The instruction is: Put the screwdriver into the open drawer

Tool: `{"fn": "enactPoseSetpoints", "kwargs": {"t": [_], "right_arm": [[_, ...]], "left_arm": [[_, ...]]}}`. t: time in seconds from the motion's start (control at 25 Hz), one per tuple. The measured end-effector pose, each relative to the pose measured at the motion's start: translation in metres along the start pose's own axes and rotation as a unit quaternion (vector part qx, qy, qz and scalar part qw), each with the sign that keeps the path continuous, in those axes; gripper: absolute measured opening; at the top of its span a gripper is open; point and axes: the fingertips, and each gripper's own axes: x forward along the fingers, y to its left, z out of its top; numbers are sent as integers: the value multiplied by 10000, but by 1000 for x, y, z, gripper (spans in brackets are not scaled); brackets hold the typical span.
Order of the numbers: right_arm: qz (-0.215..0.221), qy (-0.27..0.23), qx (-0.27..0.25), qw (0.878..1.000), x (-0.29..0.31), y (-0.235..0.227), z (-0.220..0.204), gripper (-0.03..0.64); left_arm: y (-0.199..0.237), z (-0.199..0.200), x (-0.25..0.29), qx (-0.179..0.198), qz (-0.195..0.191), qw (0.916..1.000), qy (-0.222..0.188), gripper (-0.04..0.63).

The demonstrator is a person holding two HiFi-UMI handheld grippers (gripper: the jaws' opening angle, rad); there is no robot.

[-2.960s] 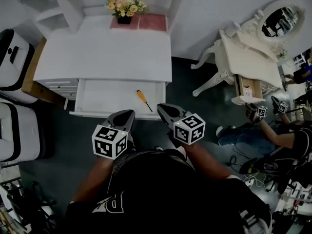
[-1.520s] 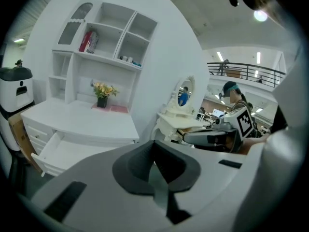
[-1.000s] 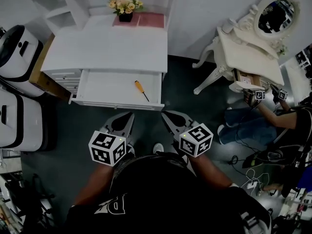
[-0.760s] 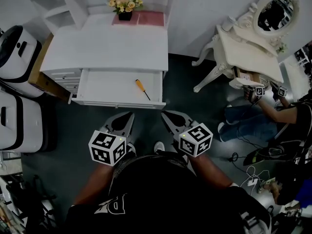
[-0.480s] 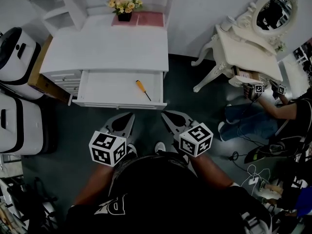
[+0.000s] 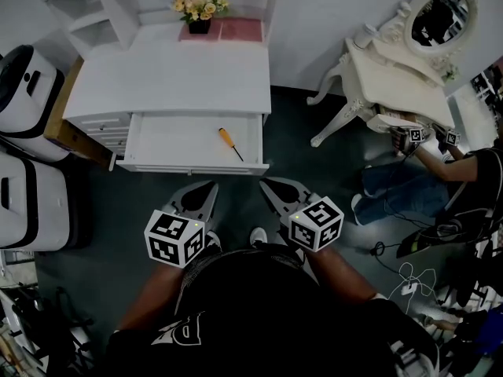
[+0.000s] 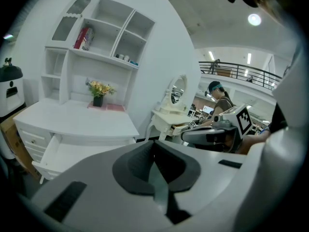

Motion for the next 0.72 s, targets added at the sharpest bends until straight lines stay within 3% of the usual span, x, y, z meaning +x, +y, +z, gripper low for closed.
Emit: {"fn": "enactPoseSetpoints", "kwargs": {"t": [0.72], "right_arm": [[13,-17,7,10000,-5,2,-2,8]], "left_arm": [[-3,-5,1,57,30,10000,43,15]]}}
